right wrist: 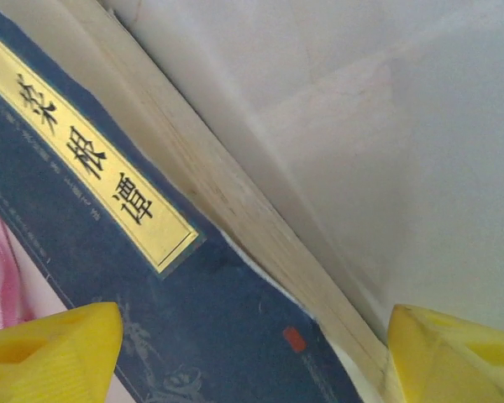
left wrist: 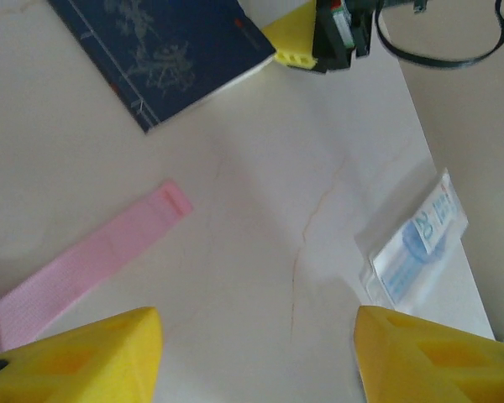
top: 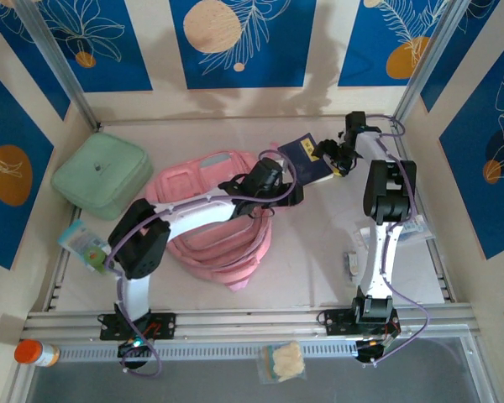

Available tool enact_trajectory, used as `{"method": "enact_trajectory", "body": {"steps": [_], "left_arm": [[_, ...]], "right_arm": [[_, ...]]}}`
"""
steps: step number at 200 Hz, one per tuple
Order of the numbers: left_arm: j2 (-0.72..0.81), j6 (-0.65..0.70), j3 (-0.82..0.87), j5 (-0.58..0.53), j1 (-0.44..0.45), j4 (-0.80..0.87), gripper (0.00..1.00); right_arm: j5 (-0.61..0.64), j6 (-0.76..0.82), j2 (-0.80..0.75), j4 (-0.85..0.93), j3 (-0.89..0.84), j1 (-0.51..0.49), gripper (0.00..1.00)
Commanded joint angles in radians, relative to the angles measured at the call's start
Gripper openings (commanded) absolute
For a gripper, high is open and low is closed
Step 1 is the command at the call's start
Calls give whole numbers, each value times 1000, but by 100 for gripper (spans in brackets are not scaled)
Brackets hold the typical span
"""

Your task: Pack books, pencil case, and school supplies into a backpack

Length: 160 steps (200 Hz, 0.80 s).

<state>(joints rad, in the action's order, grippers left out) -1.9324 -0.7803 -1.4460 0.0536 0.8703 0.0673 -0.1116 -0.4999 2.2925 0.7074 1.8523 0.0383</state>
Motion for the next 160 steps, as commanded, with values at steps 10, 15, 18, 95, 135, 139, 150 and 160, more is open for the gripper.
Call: {"method": "enact_trajectory", "body": {"steps": [10, 15, 18, 95, 135, 139, 150, 160], "left_arm": [[-100, -19, -119, -56, -33, 39, 63], [-120, -23, -143, -70, -41, 56, 63], [-130, -23, -153, -74, -45, 62, 63], [-372, -33, -370, -103, -138, 77, 61], [-465, -10, -472, -92, -153, 127, 57], [-473, -6, -479, -87, -153, 129, 57], [-491, -5, -489, -58, -155, 129, 55], [-507, -10, -503, -44, -154, 150, 54]], "right_arm": [[-45, 41, -7, 81, 9, -33, 82], [-41, 38, -19, 81, -4, -40, 82], [-40, 35, -28, 79, -14, -44, 82], [-67, 4, -184, -69, -243, -39, 71], [-95, 34, -117, -63, -190, -43, 64], [-95, 36, -112, -62, -186, -47, 64], [-97, 36, -100, -63, -180, -55, 64], [-105, 37, -90, -64, -176, -61, 64]]}}
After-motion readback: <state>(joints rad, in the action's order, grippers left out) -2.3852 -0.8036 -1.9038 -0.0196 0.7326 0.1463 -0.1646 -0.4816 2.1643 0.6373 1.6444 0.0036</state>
